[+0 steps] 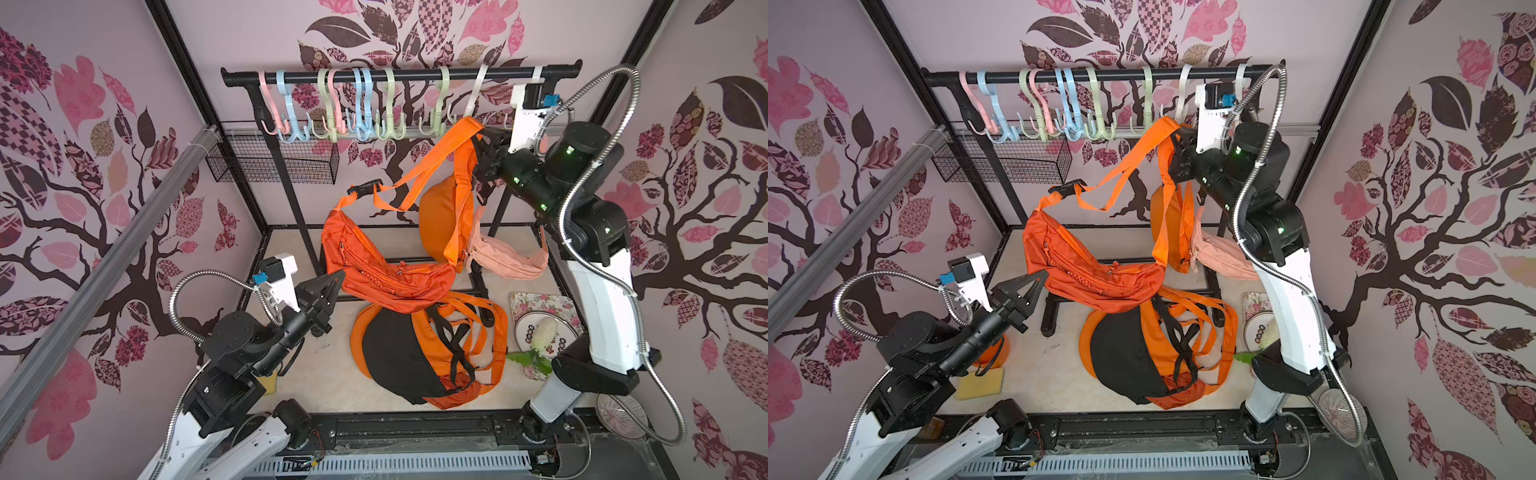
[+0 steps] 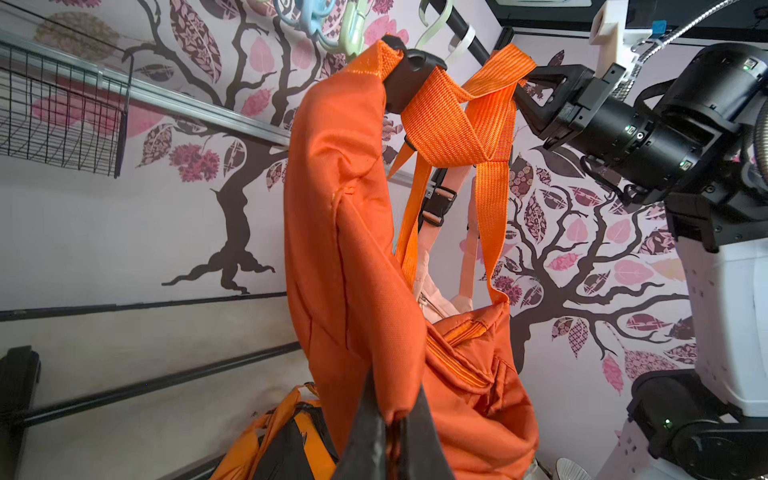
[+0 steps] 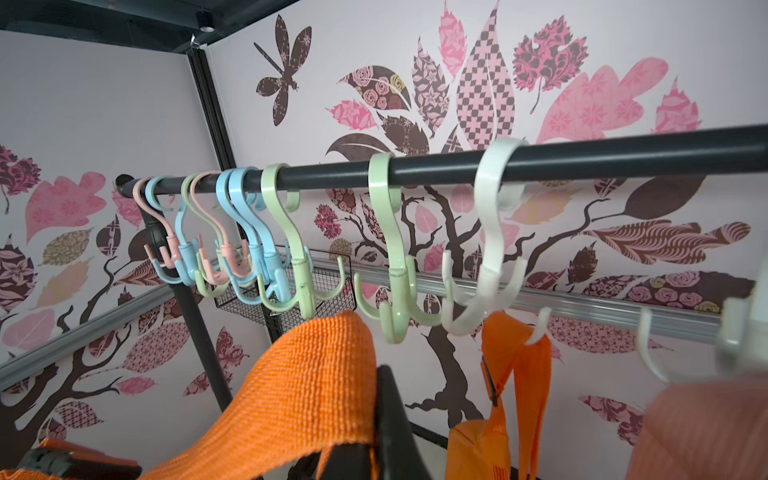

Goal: Hang the bag on a hook
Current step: Hang the bag on the hook.

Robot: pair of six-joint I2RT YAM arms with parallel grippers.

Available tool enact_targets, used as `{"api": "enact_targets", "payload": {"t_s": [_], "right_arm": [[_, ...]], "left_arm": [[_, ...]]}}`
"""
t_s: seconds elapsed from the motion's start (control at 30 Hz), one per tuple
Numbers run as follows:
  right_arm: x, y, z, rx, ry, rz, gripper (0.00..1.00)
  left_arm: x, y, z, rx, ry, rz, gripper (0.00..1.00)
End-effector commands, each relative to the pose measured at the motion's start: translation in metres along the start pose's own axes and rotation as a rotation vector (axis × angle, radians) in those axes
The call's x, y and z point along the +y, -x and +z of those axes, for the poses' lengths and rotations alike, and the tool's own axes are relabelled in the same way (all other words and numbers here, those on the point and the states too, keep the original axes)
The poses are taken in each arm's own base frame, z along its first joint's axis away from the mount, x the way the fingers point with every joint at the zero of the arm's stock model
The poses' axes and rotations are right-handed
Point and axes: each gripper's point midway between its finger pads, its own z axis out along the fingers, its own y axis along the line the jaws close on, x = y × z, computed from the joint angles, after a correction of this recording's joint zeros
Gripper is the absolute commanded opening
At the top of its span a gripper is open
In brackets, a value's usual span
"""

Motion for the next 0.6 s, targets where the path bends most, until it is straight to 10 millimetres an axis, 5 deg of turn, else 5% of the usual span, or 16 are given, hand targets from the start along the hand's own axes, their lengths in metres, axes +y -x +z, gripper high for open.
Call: {"api": "enact_targets", "payload": {"t_s": [0.0, 0.27, 0.57], "right_arm": [[-0.004, 0.001, 0.017, -0.033, -0.032, -0.061, 0.0], [-0.019, -0.007, 0.038, -0.057, -0.122, -0.11, 0.0], [-0.026, -0.018, 0.054, -0.055, -0.163, -0.159, 0.0]], "left_arm": [[-0.008, 0.036, -0.002, -0.056, 0.014, 0.05, 0.0], [-0.009, 0.064, 0.005, -0.057, 0.076, 0.082, 0.0], [-0.01, 0.069, 0.021, -0.027, 0.099, 0.099, 0.0]]}}
